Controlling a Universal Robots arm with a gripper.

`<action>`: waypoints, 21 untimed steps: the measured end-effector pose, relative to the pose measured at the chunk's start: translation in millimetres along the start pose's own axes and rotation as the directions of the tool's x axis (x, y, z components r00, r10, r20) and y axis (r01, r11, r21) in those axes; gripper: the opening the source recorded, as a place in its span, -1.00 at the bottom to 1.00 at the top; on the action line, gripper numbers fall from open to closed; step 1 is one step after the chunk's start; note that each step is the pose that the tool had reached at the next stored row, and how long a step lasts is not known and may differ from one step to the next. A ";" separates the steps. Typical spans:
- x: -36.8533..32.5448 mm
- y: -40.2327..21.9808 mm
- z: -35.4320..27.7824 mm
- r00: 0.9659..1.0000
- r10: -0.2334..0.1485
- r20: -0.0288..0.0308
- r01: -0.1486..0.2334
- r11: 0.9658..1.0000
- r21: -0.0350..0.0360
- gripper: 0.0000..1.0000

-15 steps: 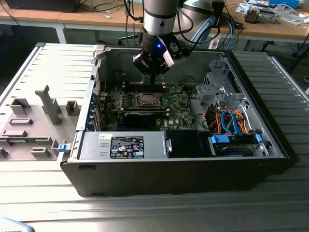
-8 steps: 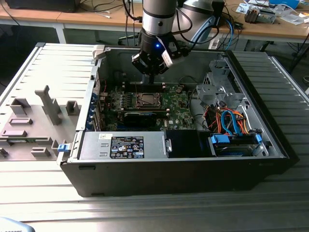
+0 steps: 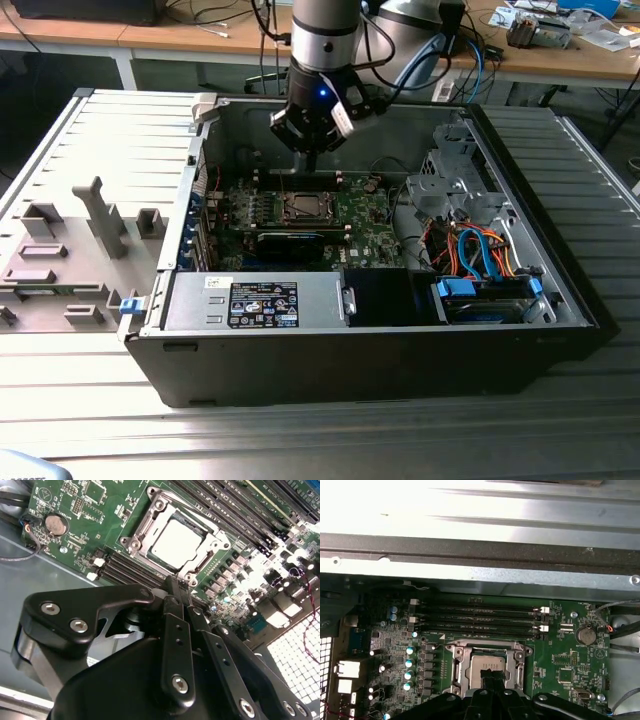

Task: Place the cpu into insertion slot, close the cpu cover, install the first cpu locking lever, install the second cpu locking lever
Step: 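Install the first cpu locking lever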

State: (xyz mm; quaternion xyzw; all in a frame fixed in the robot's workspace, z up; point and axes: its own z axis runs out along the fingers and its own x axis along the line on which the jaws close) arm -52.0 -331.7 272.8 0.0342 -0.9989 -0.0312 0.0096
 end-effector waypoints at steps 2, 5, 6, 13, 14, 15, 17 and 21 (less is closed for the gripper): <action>0.2 0.9 0.1 1.000 0.000 0.000 0.000 1.000 0.000 -0.79; 0.8 2.1 0.1 1.000 0.000 0.000 0.000 1.000 0.000 -0.79; 1.3 2.4 0.1 1.000 0.000 0.000 0.000 1.000 0.000 -0.79; 3.3 6.5 0.5 1.000 0.000 0.000 0.000 1.000 0.000 -0.79; 3.5 7.0 0.5 1.000 0.000 0.000 0.000 1.000 0.000 -0.79; 4.0 7.5 0.5 1.000 0.000 0.000 0.000 1.000 0.000 -0.79; 5.2 8.3 0.6 1.000 0.000 0.000 0.000 1.000 0.000 -0.79; 7.5 9.9 0.8 1.000 0.000 0.000 0.000 1.000 0.000 -0.79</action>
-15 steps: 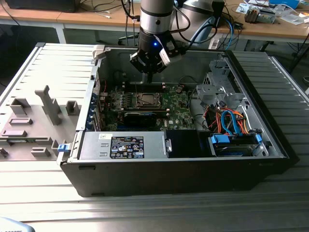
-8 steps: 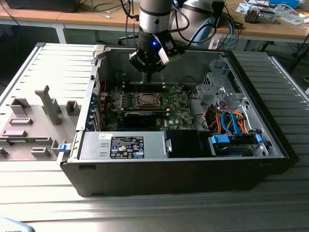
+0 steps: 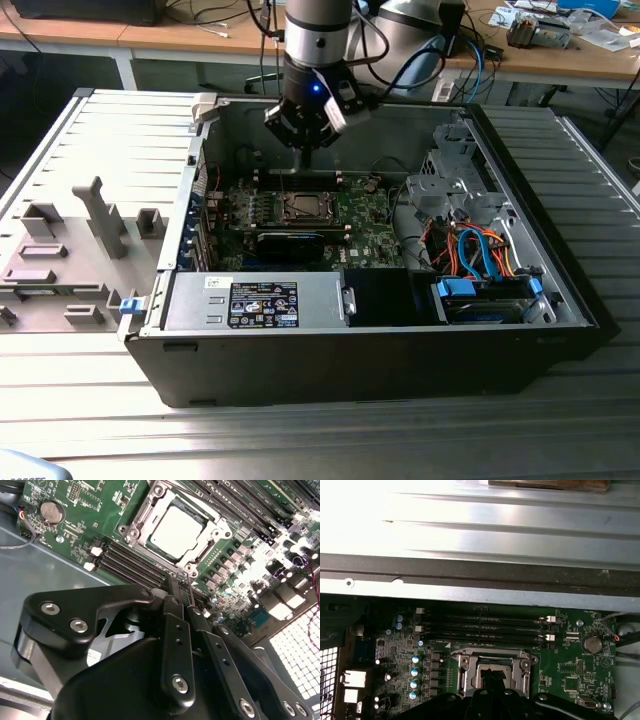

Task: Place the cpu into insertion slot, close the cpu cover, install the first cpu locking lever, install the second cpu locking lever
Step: 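Install the first cpu locking lever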

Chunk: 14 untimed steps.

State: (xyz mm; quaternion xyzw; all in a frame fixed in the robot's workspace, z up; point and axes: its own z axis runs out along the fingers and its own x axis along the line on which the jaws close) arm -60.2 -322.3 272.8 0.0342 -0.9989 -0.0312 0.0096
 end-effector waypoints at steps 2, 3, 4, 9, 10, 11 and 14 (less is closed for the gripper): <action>1.5 1.2 0.1 1.000 0.000 0.000 0.000 1.000 0.000 -0.79; 1.8 1.6 0.2 1.000 0.000 0.000 0.000 1.000 0.000 -0.79; 2.1 2.0 0.2 1.000 0.000 0.000 0.000 1.000 0.000 -0.79; 3.8 5.3 0.4 1.000 0.000 0.000 0.000 1.000 0.000 -0.79; 4.3 6.1 0.5 1.000 0.000 0.000 0.000 1.000 0.000 -0.79; 4.9 7.2 0.5 1.000 0.000 0.000 0.000 1.000 0.000 -0.79; 5.8 9.3 0.7 1.000 0.000 0.000 0.000 1.000 0.000 -0.79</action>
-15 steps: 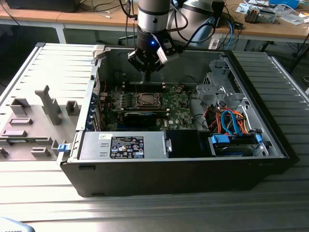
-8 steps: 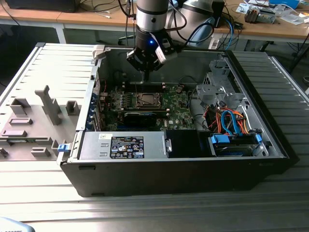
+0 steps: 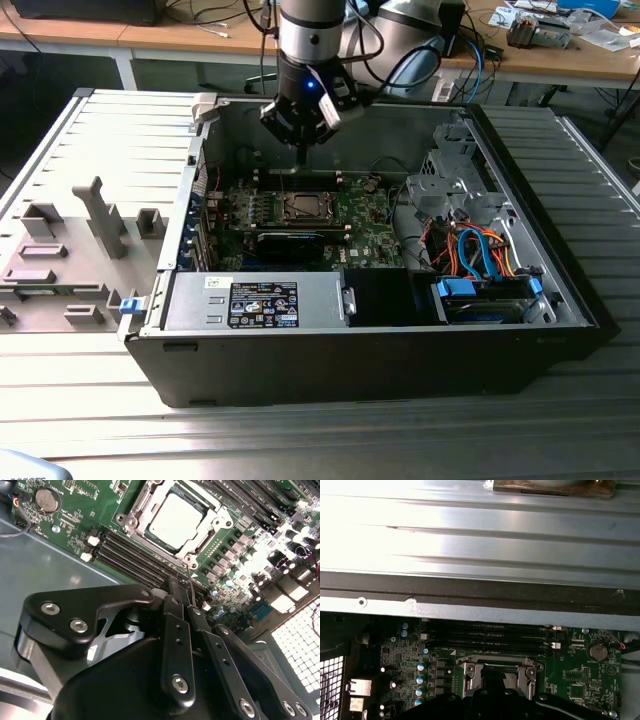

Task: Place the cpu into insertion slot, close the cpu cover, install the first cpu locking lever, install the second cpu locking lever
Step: 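Install the first cpu locking lever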

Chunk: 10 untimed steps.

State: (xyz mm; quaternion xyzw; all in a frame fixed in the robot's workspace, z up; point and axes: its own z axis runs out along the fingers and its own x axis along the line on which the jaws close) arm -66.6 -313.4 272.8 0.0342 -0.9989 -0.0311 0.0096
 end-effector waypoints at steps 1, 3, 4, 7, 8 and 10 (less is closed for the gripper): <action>0.0 0.8 0.1 1.000 0.000 0.000 0.000 1.000 0.000 -0.79; 0.1 2.9 0.2 1.000 0.000 0.000 0.000 1.000 0.000 -0.79; 0.2 4.7 0.3 1.000 0.000 0.000 0.000 1.000 0.000 -0.79; 0.3 7.8 0.5 1.000 0.000 0.000 0.000 1.000 0.000 -0.79; 0.3 8.7 0.6 1.000 0.000 0.000 0.000 1.000 0.000 -0.79; 0.4 11.0 0.7 1.000 0.000 0.000 0.000 1.000 0.000 -0.79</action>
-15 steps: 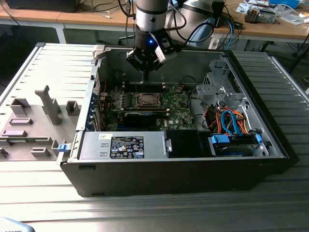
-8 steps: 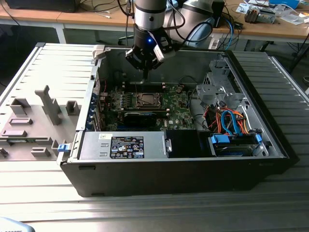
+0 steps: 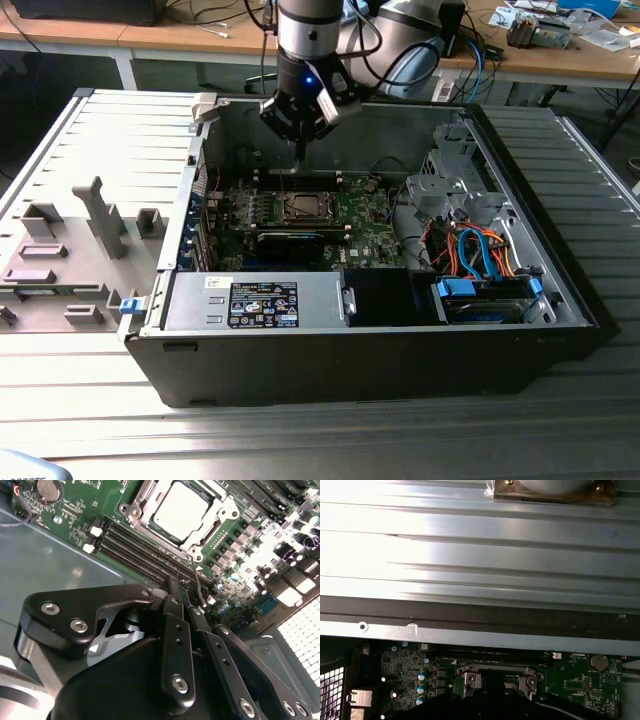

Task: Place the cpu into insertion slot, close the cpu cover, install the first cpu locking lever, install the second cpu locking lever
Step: 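Install the first cpu locking lever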

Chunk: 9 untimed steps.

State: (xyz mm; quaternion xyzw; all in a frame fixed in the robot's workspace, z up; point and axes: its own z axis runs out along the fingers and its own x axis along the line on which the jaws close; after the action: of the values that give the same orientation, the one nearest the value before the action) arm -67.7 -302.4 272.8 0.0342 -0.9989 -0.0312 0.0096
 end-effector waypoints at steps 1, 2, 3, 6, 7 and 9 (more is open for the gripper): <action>0.0 1.0 0.1 1.000 0.000 0.000 0.000 1.000 0.000 -0.79; 0.0 2.5 0.2 1.000 0.000 0.000 0.000 1.000 0.000 -0.79; 0.0 4.8 0.3 1.000 0.000 0.000 0.000 1.000 0.000 -0.79; -0.1 8.4 0.5 1.000 0.000 0.000 0.000 1.000 0.000 -0.79; -0.1 9.4 0.6 1.000 0.000 0.000 0.000 1.000 0.000 -0.79; -0.2 13.2 0.8 1.000 0.000 0.000 0.000 1.000 0.000 -0.79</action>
State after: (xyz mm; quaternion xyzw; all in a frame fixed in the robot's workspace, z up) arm -68.4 -289.3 272.8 0.0342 -0.9989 -0.0311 0.0096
